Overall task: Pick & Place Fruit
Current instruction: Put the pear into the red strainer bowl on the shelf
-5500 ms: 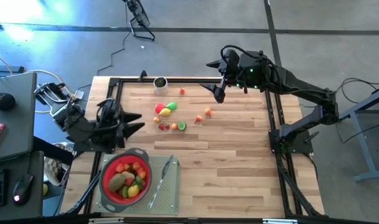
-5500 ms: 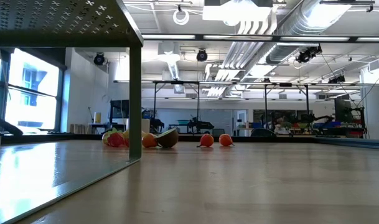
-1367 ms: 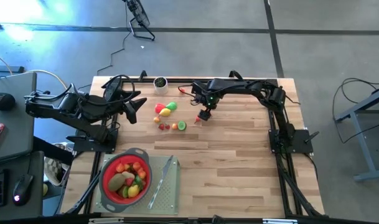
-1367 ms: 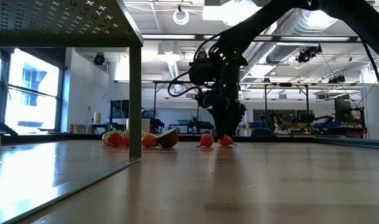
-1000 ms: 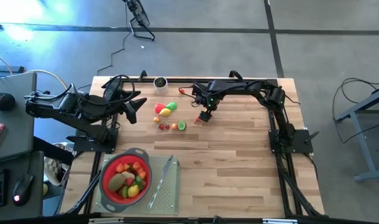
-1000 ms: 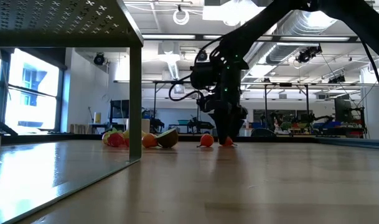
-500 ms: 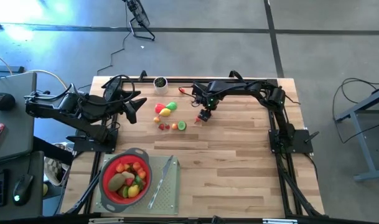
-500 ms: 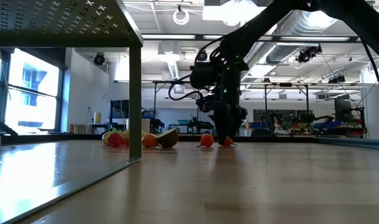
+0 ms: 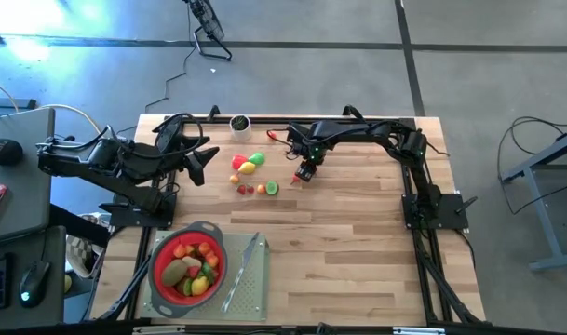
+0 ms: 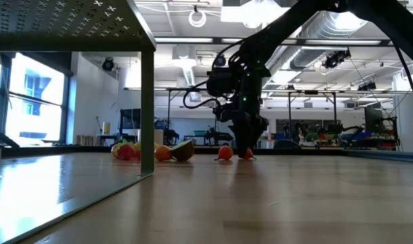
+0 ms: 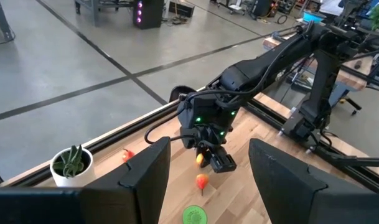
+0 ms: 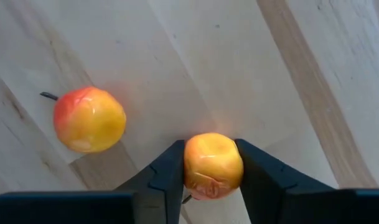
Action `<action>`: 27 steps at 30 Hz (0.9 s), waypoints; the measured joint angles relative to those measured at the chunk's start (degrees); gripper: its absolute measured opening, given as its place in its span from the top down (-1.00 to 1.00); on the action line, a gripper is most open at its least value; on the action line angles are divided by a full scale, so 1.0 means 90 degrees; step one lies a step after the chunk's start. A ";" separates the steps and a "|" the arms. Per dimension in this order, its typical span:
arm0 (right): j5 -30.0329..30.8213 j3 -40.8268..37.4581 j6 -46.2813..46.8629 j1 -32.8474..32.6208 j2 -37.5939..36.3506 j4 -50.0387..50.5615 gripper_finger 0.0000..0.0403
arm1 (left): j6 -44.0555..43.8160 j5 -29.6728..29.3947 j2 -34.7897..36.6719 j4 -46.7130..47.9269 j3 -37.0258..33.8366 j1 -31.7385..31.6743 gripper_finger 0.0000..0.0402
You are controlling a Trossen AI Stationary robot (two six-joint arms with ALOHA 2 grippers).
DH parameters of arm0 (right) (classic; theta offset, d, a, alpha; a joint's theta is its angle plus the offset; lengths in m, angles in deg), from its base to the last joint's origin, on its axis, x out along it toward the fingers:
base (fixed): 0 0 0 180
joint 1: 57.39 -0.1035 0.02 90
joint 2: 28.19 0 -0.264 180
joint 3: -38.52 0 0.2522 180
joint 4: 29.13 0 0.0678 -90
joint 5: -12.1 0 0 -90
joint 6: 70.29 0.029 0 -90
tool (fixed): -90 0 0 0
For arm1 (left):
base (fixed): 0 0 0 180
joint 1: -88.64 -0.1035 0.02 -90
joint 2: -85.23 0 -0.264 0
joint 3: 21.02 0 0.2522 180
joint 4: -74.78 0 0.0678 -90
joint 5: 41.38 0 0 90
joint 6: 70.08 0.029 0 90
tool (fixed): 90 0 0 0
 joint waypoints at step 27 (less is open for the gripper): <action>-0.0480 0.0002 0.0331 -0.0168 -0.1575 -0.0065 0.42 | -0.0002 -0.0002 0.0002 -0.0011 0.0000 0.0000 -0.06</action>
